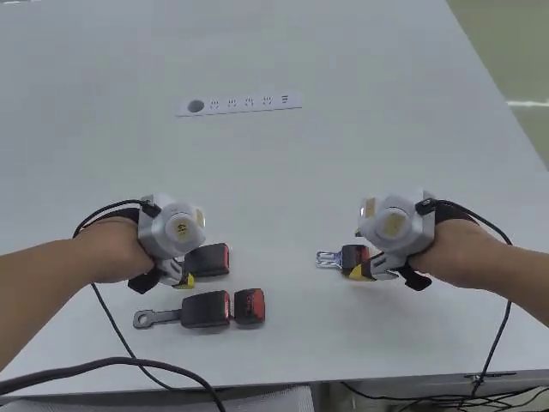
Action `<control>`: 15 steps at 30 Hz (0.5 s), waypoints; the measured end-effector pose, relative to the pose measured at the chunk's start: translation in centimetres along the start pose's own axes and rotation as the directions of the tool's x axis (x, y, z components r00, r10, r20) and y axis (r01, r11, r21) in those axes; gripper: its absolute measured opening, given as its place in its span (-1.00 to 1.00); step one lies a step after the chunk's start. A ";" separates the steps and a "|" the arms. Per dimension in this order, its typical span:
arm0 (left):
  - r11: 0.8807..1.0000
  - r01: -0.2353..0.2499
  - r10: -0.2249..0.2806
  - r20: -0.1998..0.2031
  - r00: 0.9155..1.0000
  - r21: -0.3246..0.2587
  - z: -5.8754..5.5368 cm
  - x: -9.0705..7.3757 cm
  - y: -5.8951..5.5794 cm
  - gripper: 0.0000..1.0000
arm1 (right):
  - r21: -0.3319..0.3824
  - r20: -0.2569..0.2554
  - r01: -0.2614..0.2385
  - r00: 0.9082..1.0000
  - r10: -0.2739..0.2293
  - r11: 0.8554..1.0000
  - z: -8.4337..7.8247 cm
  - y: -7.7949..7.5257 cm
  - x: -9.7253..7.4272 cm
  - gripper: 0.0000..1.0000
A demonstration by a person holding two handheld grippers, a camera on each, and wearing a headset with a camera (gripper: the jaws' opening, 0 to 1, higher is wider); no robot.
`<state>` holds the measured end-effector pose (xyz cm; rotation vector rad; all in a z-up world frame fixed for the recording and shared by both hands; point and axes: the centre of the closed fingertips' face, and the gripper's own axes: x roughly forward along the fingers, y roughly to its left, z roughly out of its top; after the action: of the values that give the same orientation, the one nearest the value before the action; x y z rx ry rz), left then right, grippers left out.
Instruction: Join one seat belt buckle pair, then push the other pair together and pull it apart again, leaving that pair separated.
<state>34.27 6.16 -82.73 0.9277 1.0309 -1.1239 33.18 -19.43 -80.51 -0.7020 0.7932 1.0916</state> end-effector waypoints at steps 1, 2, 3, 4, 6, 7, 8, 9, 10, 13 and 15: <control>0.999 -0.017 0.018 0.027 0.999 -0.028 0.2 -0.7 0.0 -0.02 | 0.022 0.017 0.006 1.000 -0.006 1.000 0.1 0.1 -0.4 -0.09; 0.999 -0.028 0.029 0.035 0.999 -0.045 0.1 -1.1 0.1 -0.01 | 0.041 0.024 0.010 1.000 -0.011 0.999 0.1 0.2 -0.7 -0.07; 0.998 -0.033 0.035 0.036 0.999 -0.047 -0.4 -1.5 0.1 0.01 | 0.052 0.035 0.015 0.999 -0.017 0.999 0.0 0.4 -1.3 -0.04; 0.998 -0.044 0.046 0.043 0.998 -0.051 -0.5 -1.8 0.1 0.06 | 0.056 0.039 0.023 0.999 -0.025 0.998 0.0 0.5 -1.6 -0.01; 0.993 -0.066 0.073 0.070 0.995 -0.093 -0.7 -2.7 0.0 0.14 | 0.103 0.047 0.040 0.998 -0.045 0.994 -0.2 0.8 -2.5 0.07; 0.989 -0.080 0.092 0.094 0.991 -0.123 -0.8 -3.3 0.0 0.18 | 0.137 0.074 0.056 0.995 -0.066 0.989 -0.1 0.8 -3.0 0.10; 0.987 -0.089 0.103 0.101 0.990 -0.133 -0.8 -3.5 0.1 0.22 | 0.146 0.072 0.062 0.995 -0.073 0.987 -0.3 0.9 -3.4 0.14; 0.982 -0.102 0.121 0.115 0.986 -0.159 -1.1 -4.1 0.1 0.26 | 0.148 0.074 0.063 0.994 -0.075 0.987 -0.4 1.1 -3.7 0.17; 0.978 -0.102 0.126 0.126 0.984 -0.180 -1.2 -4.4 0.0 0.31 | 0.152 0.078 0.064 0.994 -0.076 0.986 -0.5 1.4 -4.0 0.19; 0.954 -0.128 0.176 0.159 0.972 -0.272 -2.1 -6.0 -0.4 0.45 | 0.173 0.085 0.087 0.991 -0.103 0.981 -0.8 2.0 -5.1 0.28; 0.942 -0.135 0.195 0.173 0.966 -0.309 -2.7 -6.7 -0.9 0.54 | 0.183 0.100 0.102 0.988 -0.122 0.978 -0.6 2.2 -5.9 0.34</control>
<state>32.17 10.25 -77.06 0.6345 0.9059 -0.8740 29.52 -22.08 -76.15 -0.5249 0.7370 0.9361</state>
